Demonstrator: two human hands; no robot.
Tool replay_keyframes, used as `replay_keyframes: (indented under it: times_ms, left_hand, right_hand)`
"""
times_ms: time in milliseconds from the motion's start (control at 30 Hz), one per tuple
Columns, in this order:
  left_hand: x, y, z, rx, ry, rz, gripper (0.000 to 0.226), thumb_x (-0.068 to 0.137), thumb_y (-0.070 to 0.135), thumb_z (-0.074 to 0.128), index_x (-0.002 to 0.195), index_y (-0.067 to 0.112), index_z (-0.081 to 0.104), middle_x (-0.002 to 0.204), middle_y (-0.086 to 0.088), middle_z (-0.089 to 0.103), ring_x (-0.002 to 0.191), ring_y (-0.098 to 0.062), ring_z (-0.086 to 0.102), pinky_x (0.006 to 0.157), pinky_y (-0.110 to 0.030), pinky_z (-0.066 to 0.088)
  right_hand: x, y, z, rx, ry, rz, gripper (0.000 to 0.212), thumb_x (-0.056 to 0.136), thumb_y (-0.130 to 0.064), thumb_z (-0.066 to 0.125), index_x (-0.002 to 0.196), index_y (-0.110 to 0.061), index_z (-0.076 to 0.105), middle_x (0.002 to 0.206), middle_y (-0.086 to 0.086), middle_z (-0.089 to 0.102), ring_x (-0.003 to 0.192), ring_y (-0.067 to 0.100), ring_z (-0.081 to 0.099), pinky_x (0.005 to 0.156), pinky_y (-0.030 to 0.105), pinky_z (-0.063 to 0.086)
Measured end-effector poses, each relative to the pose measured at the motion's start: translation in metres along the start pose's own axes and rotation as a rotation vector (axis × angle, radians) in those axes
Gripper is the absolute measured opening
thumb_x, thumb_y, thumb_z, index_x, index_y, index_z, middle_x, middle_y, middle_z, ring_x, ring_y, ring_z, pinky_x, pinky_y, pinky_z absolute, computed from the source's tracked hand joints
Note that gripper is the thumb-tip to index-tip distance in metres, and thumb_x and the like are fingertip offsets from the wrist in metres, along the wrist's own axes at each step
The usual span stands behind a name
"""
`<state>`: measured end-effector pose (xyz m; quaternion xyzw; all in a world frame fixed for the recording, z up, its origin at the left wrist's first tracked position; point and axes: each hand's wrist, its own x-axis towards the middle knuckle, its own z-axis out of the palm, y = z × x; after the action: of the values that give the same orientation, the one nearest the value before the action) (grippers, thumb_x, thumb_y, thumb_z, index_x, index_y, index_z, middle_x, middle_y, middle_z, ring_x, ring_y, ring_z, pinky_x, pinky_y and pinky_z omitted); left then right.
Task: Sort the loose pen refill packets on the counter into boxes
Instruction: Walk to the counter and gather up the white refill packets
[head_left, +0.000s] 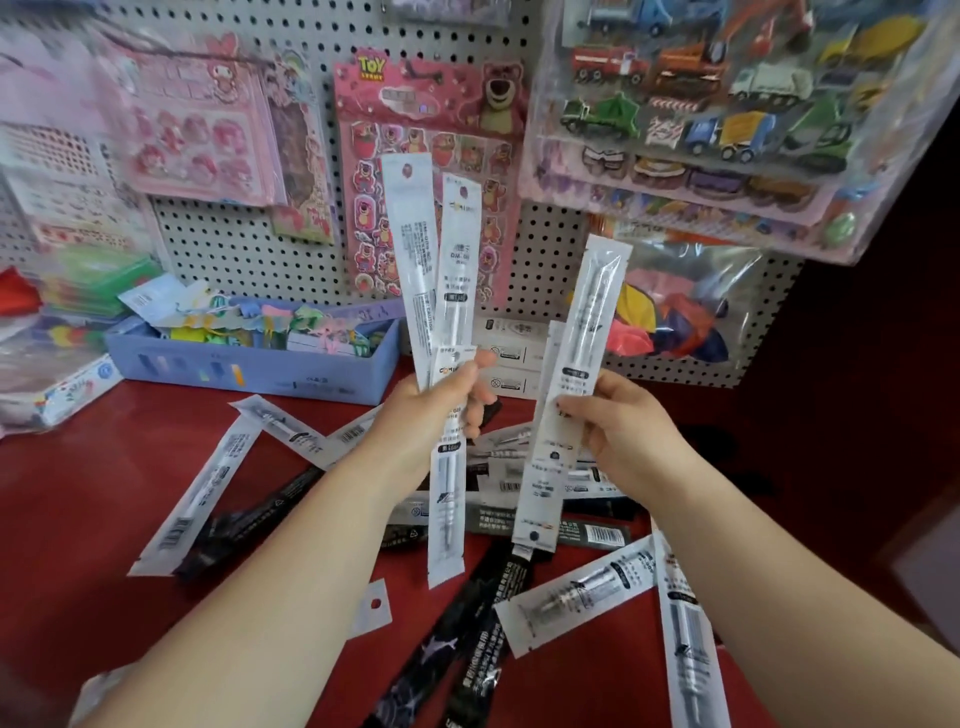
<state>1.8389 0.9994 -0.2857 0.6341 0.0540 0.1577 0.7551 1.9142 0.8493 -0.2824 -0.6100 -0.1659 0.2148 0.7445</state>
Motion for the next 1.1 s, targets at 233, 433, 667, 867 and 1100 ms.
replay_keyframes:
  times_ms: [233,433,667,867,1100]
  left_hand:
    - [-0.007,0.002,-0.007,0.146,-0.051,0.073,0.027,0.088,0.006,0.050,0.088,0.031,0.059,0.053,0.016,0.065,0.051,0.004,0.056,0.059,-0.007,0.048]
    - [-0.012,-0.018,-0.007,0.207,-0.029,0.023,0.025,0.089,0.004,0.048,0.087,0.027,0.057,0.045,0.010,0.059,0.045,0.000,0.052,0.061,-0.016,0.045]
    - [-0.004,-0.022,-0.009,0.028,0.012,-0.068,0.021,0.095,0.015,0.039,0.085,0.019,0.057,0.039,0.010,0.039,0.036,-0.001,0.035,0.040,-0.012,0.036]
    - [-0.002,-0.015,-0.004,0.101,-0.055,-0.162,0.033,0.085,0.044,0.043,0.080,0.015,0.059,0.058,0.002,0.049,0.035,-0.003,0.035,0.043,-0.015,0.037]
    - [-0.003,-0.025,0.008,0.373,-0.152,-0.231,0.044,0.076,0.029,0.066,0.040,0.013,0.048,0.037,0.006,0.049,0.043,-0.007,0.047,0.050,-0.008,0.045]
  right_hand:
    - [-0.013,-0.006,-0.001,-0.277,0.084,-0.146,0.024,0.084,0.004,0.055,0.086,-0.019,0.061,0.092,0.005,0.067,0.090,0.022,0.063,0.086,0.032,0.051]
    - [-0.020,0.009,-0.006,-0.485,0.149,-0.130,0.020,0.083,-0.001,0.060,0.087,-0.021,0.059,0.097,0.015,0.066,0.092,0.028,0.062,0.090,0.041,0.050]
    - [-0.013,0.025,-0.015,-0.708,0.186,-0.262,0.011,0.085,-0.001,0.057,0.091,-0.007,0.063,0.080,0.000,0.062,0.077,0.022,0.056,0.064,0.016,0.046]
    - [0.000,0.029,-0.022,-1.419,0.202,-1.164,0.024,0.069,-0.005,0.049,0.077,-0.005,0.072,0.073,0.009,0.067,0.079,0.017,0.040,0.061,0.024,0.043]
    - [0.015,0.025,-0.012,-1.475,0.242,-1.308,0.025,0.067,0.000,0.047,0.069,-0.006,0.071,0.078,0.010,0.065,0.084,0.020,0.040,0.059,0.028,0.052]
